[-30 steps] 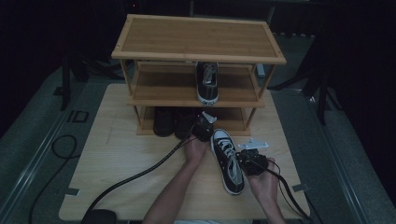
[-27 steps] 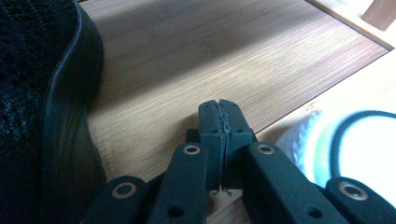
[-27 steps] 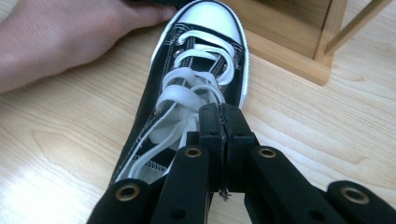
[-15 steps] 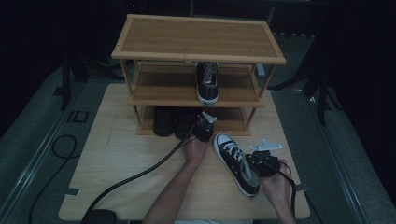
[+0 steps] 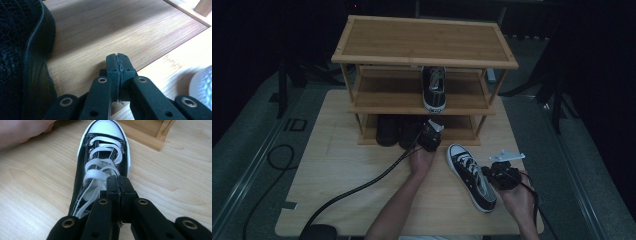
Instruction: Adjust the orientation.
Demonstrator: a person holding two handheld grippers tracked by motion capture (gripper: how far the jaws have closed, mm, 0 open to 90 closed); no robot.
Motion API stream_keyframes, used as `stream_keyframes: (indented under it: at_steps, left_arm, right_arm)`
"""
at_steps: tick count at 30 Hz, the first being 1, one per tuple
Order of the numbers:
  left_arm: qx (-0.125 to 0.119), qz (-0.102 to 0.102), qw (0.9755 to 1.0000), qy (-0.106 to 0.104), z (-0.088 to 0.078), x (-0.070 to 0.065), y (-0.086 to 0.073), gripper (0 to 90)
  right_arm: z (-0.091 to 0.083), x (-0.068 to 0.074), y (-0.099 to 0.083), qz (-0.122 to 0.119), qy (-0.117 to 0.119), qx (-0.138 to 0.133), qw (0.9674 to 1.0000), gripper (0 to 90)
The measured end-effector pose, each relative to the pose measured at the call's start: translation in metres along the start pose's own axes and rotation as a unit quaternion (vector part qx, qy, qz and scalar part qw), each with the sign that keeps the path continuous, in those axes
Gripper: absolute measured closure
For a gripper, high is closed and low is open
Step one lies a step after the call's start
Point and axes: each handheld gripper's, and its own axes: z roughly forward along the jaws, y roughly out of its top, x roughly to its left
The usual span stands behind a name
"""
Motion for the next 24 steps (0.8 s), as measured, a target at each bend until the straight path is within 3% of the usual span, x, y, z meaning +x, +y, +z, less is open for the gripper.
stream_keyframes:
  at_steps: [3,11,13,17,18,24]
  left_arm:
    - [0.000,0.000,1.0000,0.000,0.000,0.000,0.000,89.1]
    - [0.000,0.000,1.0000,0.002,0.000,0.000,0.000,88.3]
    - [0.000,0.000,1.0000,0.002,0.000,0.000,0.000,88.3]
    - [0.000,0.000,1.0000,0.003,0.000,0.000,0.000,88.1]
    - [0.000,0.000,1.0000,0.003,0.000,0.000,0.000,88.0]
    - [0.000,0.000,1.0000,0.003,0.000,0.000,0.000,87.9]
  right_arm:
    - [-0.001,-0.002,0.001,-0.014,0.012,0.014,0.9997,87.9]
    - [-0.002,0.000,0.004,-0.040,0.004,0.055,0.9977,78.4]
    - [-0.001,0.000,0.003,-0.040,-0.001,0.063,0.9972,77.7]
    - [0.003,-0.001,0.000,-0.035,0.010,0.075,0.9965,78.8]
    - [0.005,-0.001,0.001,-0.021,0.012,0.088,0.9959,80.6]
    - [0.011,0.000,0.004,-0.006,0.006,0.107,0.9942,81.1]
